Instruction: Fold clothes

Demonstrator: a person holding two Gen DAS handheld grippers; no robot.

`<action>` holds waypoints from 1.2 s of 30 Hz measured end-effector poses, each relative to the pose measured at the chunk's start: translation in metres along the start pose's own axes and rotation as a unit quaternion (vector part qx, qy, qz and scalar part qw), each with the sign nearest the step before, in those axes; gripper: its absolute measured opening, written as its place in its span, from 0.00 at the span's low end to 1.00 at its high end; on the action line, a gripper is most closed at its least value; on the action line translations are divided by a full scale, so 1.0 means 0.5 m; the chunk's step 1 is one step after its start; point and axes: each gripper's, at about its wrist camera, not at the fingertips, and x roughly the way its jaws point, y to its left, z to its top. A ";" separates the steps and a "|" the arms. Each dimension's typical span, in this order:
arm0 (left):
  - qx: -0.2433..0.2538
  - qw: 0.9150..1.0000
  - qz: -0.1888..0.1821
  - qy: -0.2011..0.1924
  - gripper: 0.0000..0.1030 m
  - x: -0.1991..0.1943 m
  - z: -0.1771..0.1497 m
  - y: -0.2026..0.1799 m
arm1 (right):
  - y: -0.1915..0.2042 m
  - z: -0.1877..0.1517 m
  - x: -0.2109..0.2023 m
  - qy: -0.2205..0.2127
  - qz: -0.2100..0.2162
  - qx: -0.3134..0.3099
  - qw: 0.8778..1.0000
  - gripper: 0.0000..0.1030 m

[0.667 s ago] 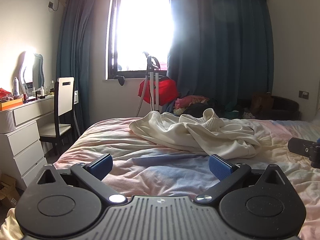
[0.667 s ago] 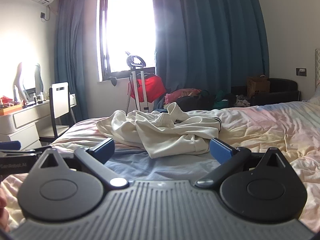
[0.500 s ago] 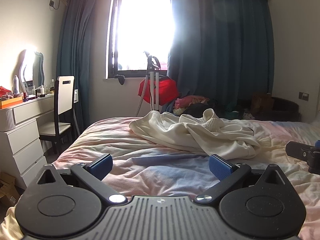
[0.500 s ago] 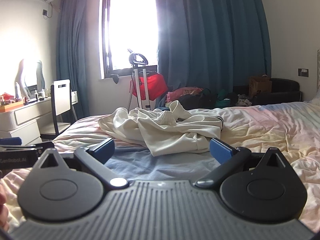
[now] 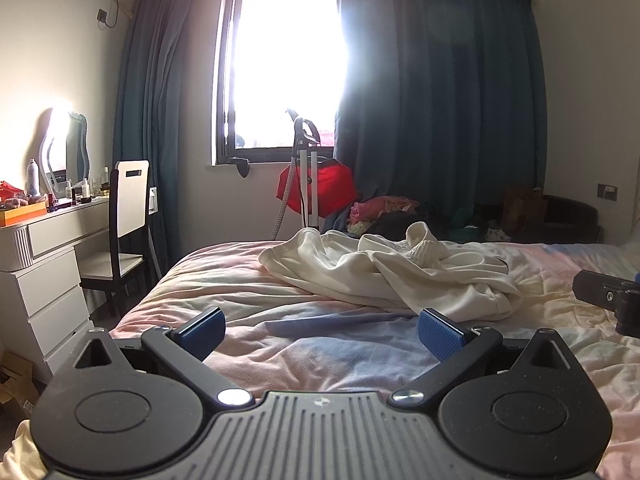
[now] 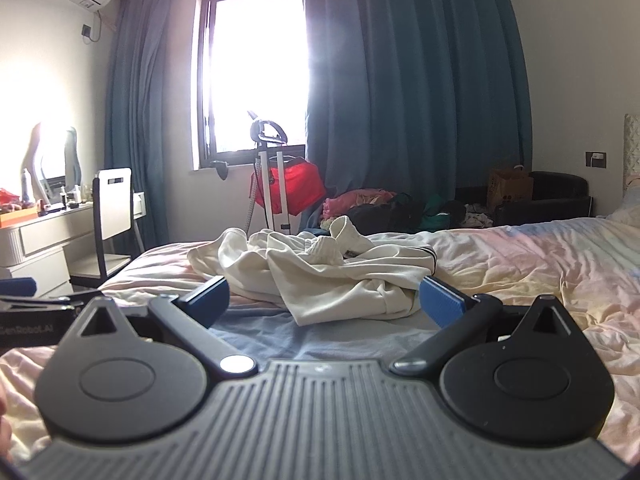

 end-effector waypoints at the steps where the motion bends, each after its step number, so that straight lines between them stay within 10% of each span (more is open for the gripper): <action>1: -0.001 1.000 -0.001 -0.002 1.00 -0.001 0.000 0.001 | 0.001 0.000 0.000 0.002 -0.004 -0.001 1.000 1.00; 9: -0.002 1.000 -0.001 -0.012 1.00 -0.009 0.004 0.002 | 0.007 -0.003 -0.004 0.004 0.017 0.001 1.000 1.00; 16: -0.007 1.000 -0.005 -0.006 1.00 -0.009 0.004 0.007 | 0.001 -0.005 -0.008 -0.020 0.005 0.011 1.000 0.55; 28: 0.007 1.000 -0.004 0.008 1.00 0.013 -0.004 -0.003 | -0.011 0.011 -0.012 -0.023 0.010 0.050 0.998 0.49; 31: 0.016 1.000 -0.003 0.014 1.00 0.025 -0.007 -0.010 | -0.014 0.031 0.001 -0.012 0.008 0.063 0.998 0.16; 36: 0.017 0.999 -0.016 0.039 1.00 0.084 0.003 -0.030 | -0.026 0.114 0.035 -0.028 0.012 0.066 0.997 0.13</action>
